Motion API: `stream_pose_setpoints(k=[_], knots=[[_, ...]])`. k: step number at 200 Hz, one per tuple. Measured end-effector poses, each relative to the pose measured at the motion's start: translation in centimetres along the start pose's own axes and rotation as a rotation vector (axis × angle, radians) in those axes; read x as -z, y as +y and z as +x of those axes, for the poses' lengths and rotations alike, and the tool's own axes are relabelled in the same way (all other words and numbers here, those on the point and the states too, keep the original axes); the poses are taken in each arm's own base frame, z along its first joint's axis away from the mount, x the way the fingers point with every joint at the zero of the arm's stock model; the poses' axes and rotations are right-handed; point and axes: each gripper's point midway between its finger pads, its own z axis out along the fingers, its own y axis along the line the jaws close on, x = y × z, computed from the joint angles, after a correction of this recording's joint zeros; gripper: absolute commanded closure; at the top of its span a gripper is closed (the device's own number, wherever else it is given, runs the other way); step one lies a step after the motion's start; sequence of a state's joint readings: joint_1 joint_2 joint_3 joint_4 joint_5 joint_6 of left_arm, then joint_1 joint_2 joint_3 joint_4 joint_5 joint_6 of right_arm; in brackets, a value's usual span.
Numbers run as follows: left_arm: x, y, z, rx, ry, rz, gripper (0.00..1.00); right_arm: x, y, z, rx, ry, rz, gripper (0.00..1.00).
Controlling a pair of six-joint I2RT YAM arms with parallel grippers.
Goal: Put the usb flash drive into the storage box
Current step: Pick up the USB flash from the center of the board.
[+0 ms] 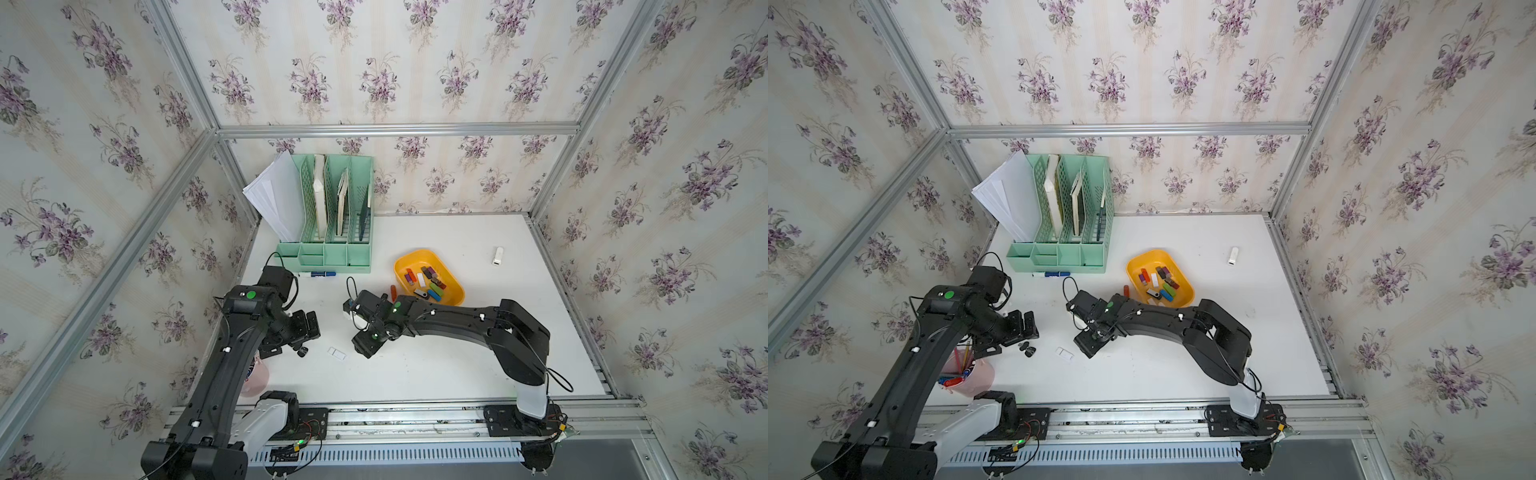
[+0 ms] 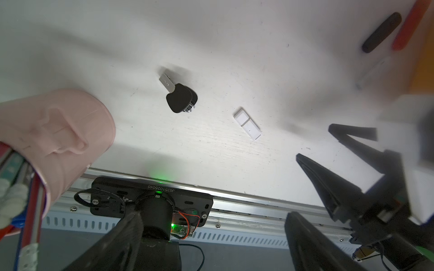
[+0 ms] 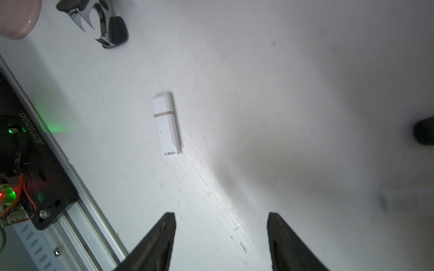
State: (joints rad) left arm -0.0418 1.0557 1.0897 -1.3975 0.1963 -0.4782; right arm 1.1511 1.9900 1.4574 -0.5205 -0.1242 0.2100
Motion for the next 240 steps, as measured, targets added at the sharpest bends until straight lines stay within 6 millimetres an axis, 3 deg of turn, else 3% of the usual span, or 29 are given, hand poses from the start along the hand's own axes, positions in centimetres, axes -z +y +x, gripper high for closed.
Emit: stream_pose_setpoints(k=[66,99,176,240], knots=[[0.9,-0.3,-0.9,0.011,-0.011,0.054,0.01,-2.9,3.0,-2.4,0.038,-0.003,-0.038,0.35],[0.6,-0.1,-0.6,0.011,0.003,0.063,0.01,-4.8,4.2,-2.3,0.053,0.024,-0.059,0.43],[0.5,0.1,-0.5,0.010,0.007,0.066,0.01,-6.3,3.8,-2.8,0.057,0.032,-0.038,0.54],[0.2,0.4,-0.2,0.007,0.011,0.064,0.01,-6.6,3.3,-2.8,0.070,0.017,0.025,0.55]])
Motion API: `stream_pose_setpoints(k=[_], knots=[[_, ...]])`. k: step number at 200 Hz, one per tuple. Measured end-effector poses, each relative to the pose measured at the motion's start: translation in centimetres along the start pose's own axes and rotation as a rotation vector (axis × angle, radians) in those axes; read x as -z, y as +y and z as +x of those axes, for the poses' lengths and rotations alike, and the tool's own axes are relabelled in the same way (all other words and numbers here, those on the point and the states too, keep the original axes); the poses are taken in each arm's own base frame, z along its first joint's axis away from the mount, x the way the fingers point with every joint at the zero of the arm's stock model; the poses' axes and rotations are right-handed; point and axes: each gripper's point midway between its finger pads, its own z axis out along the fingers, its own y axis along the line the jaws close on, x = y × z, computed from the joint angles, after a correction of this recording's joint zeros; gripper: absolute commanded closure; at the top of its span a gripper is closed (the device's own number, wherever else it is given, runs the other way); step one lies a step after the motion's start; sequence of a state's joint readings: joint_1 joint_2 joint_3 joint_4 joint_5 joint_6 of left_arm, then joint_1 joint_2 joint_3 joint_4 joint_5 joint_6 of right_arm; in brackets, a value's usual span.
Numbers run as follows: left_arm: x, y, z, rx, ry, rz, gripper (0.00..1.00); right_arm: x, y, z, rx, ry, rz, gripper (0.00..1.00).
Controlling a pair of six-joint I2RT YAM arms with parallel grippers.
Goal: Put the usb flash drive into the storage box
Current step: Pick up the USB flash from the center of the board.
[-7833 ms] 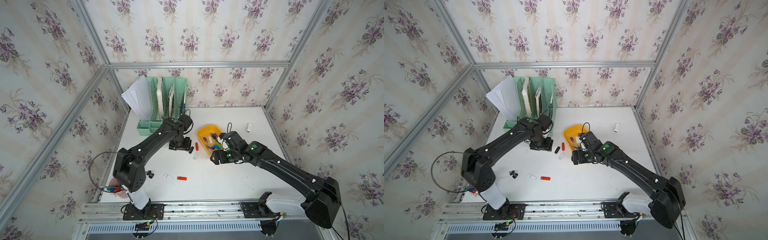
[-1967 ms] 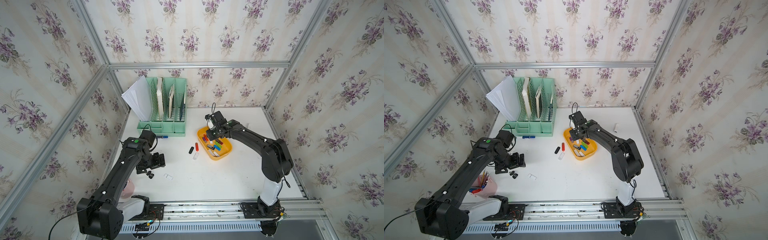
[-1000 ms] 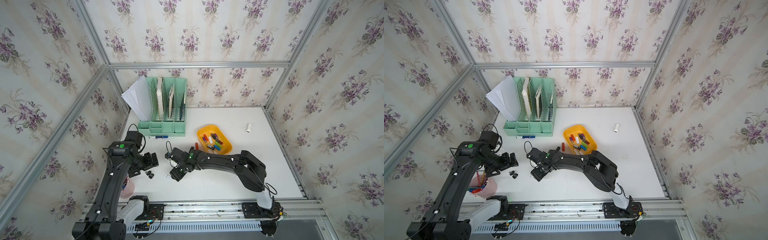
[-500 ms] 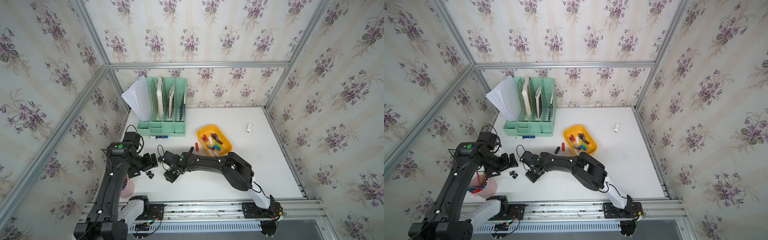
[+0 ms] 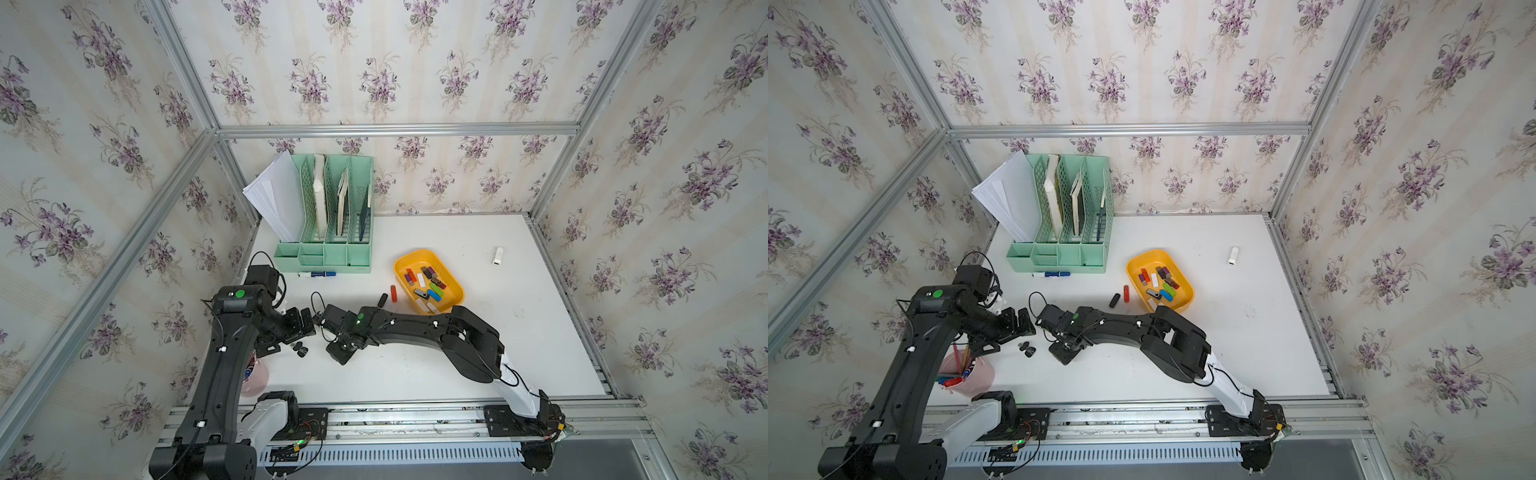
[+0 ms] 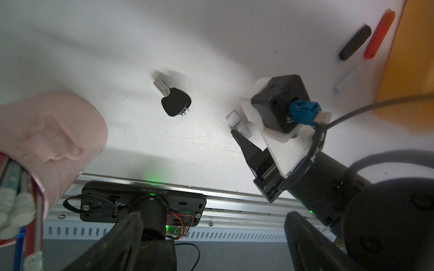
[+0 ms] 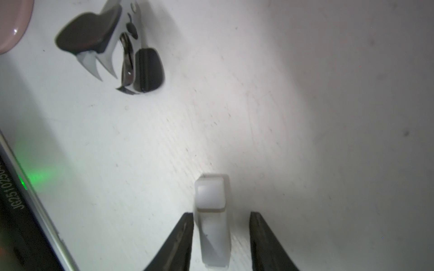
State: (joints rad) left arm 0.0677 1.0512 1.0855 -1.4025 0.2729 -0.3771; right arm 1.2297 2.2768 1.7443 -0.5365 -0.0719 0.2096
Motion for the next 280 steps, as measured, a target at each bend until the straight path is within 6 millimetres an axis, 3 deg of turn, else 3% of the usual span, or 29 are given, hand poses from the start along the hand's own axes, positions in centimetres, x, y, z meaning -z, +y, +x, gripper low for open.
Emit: stream_pose_setpoints(k=[118,200,280], knots=[[-0.1,0.2,0.5,0.004,0.005,0.001,0.01,-0.4,-1.5,-0.2,-0.053,-0.050,0.069,0.68],[-0.4,0.1,0.5,0.007,0.020,0.006,0.01,0.5,-4.3,0.2,-0.122,-0.072,0.086,0.75],[-1.3,0.0,0.7,0.006,0.045,0.020,0.01,2.4,-9.0,1.9,-0.205,-0.015,0.159,0.79]])
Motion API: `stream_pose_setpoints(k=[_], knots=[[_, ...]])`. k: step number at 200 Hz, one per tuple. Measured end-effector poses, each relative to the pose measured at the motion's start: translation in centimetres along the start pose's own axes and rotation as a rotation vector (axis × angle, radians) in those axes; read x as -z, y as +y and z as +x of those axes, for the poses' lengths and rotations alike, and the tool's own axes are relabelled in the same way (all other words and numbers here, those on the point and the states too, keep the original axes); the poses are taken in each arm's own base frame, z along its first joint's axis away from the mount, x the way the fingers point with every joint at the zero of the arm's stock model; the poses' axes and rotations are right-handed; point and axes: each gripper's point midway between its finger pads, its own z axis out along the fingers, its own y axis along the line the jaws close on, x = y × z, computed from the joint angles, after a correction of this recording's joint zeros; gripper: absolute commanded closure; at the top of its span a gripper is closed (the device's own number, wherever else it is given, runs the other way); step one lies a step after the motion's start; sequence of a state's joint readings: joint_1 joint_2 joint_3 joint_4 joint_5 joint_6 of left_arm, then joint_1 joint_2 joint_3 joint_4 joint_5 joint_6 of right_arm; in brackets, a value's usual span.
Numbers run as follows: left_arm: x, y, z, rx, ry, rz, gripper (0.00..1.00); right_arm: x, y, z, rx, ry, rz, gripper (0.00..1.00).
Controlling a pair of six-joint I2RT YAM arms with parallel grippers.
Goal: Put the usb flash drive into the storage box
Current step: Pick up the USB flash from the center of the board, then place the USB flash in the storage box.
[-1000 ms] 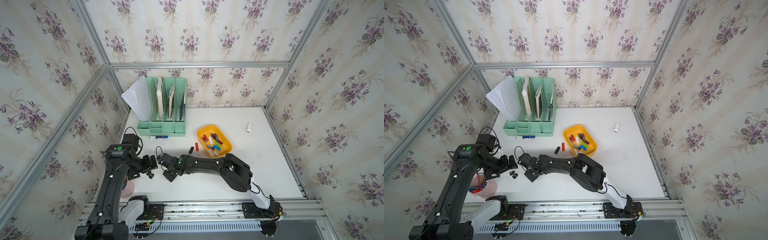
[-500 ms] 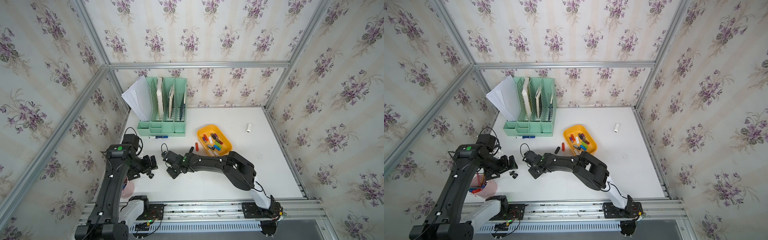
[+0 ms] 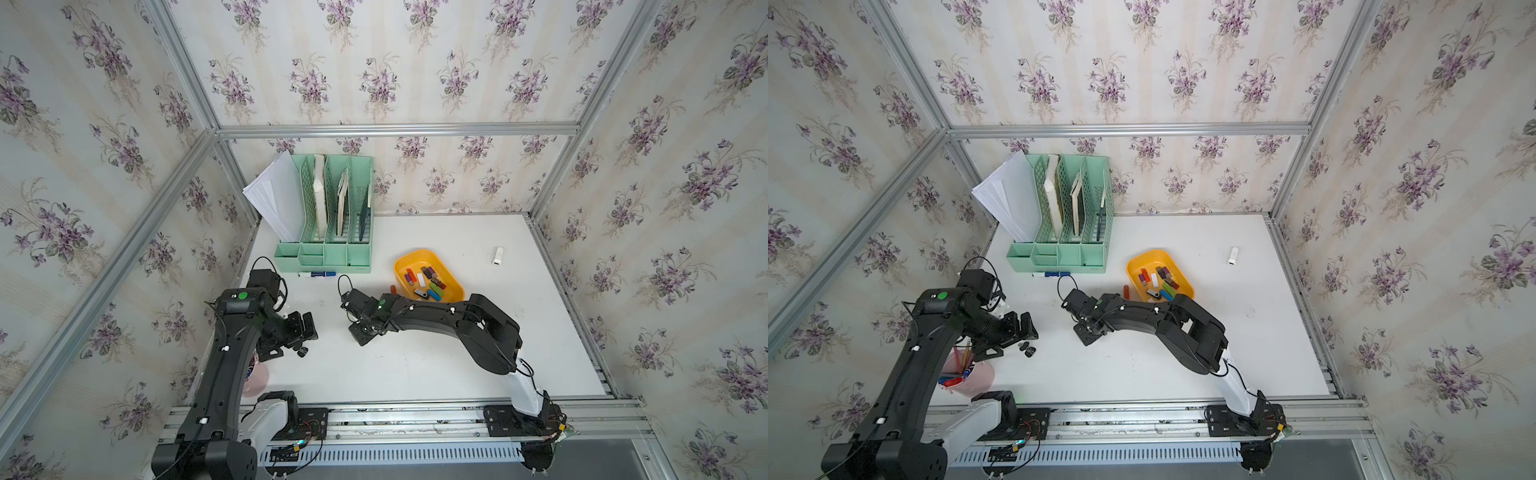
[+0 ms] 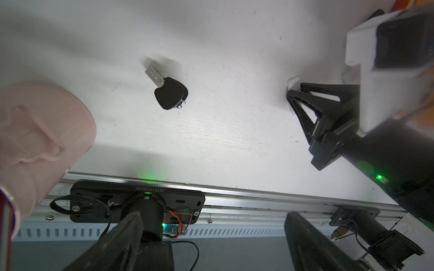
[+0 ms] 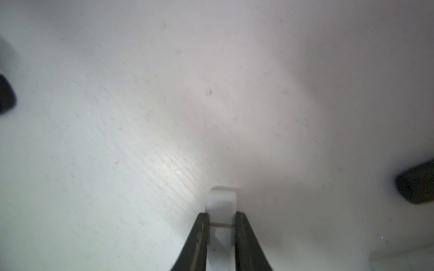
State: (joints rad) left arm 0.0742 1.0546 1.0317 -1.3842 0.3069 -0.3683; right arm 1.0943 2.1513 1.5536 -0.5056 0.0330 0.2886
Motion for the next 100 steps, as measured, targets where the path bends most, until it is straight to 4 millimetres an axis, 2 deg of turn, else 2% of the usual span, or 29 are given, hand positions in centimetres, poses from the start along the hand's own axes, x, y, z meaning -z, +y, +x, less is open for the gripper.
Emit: stream_pose_setpoints(k=[52,100], knots=[[-0.2,-0.3,-0.4,-0.001,0.002,0.011,0.01,1.0,-2.4,0.5,-0.028,0.034,0.048,0.80],[-0.6,-0.4,-0.6,-0.005,0.015,0.015,0.01,3.6,-5.1,-1.1,-0.075,-0.005,0.072,0.81]])
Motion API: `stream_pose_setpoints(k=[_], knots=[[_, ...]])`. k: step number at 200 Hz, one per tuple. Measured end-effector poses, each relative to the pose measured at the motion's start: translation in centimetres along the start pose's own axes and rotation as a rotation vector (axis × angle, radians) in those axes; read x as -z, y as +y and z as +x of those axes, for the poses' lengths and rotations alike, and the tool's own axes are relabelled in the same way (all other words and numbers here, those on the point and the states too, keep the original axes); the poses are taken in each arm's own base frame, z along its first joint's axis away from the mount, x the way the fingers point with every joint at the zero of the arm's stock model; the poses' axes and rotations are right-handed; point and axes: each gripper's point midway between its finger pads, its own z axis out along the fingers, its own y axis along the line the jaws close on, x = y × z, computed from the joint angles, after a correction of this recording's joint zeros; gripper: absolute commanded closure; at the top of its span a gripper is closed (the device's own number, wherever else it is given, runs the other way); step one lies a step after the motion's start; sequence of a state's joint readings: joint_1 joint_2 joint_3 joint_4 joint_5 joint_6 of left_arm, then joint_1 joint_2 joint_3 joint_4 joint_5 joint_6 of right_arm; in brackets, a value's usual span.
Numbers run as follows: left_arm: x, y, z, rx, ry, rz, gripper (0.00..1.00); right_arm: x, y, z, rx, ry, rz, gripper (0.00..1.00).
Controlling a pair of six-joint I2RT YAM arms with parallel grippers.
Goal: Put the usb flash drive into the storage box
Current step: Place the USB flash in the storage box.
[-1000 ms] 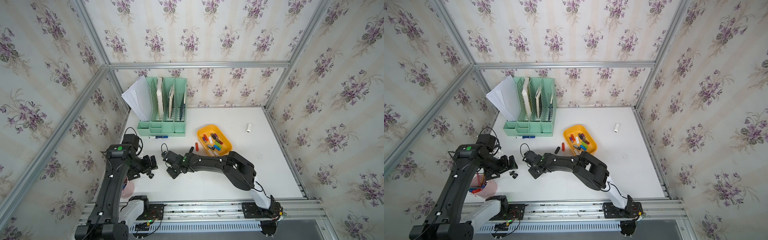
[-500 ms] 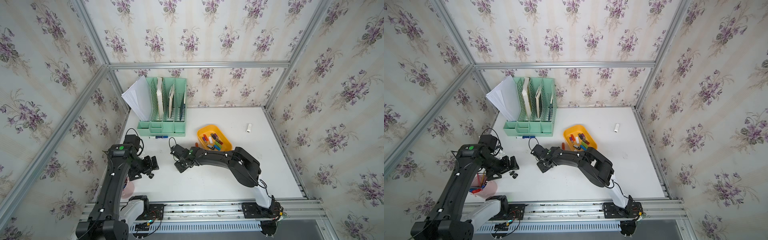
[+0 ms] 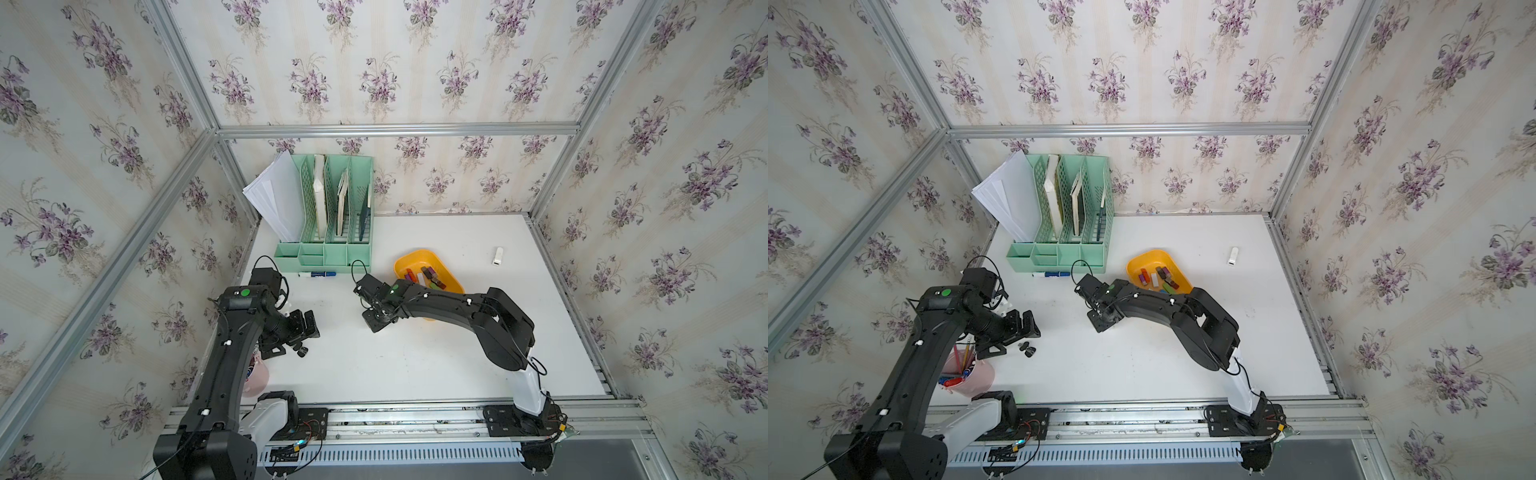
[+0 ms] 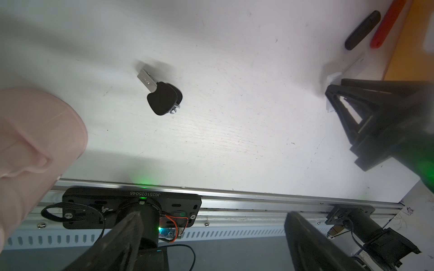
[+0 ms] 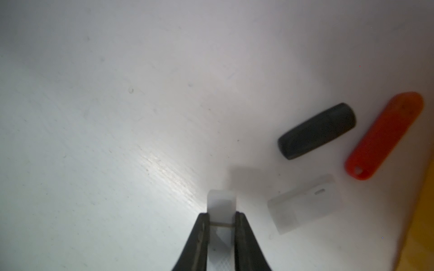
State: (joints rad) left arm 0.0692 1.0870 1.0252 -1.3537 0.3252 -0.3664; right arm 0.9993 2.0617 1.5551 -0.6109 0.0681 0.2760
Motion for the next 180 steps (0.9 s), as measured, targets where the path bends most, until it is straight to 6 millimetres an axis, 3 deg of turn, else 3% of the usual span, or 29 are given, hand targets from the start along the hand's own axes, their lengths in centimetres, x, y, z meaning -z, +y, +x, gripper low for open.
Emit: stream_pose_setpoints(k=[39,105,145,180], knots=[[-0.5,-0.8,-0.4,-0.030,0.021,0.003,0.01,2.8,-3.6,-2.7,-0.053,-0.069,0.029,0.81],[-0.8,-3.3,-2.7,-0.097,0.032,-0.003,0.01,6.6,-12.9,-5.5,-0.162,-0.144,0.127,0.82],[-1.3,-4.8,-4.0,-0.122,0.047,-0.013,0.01,6.7,-17.6,-5.4,-0.220,-0.139,0.170,0.83],[-2.1,-5.6,-4.8,-0.129,0.059,-0.024,0.01,5.0,-19.7,-4.4,-0.238,-0.101,0.185,0.83]])
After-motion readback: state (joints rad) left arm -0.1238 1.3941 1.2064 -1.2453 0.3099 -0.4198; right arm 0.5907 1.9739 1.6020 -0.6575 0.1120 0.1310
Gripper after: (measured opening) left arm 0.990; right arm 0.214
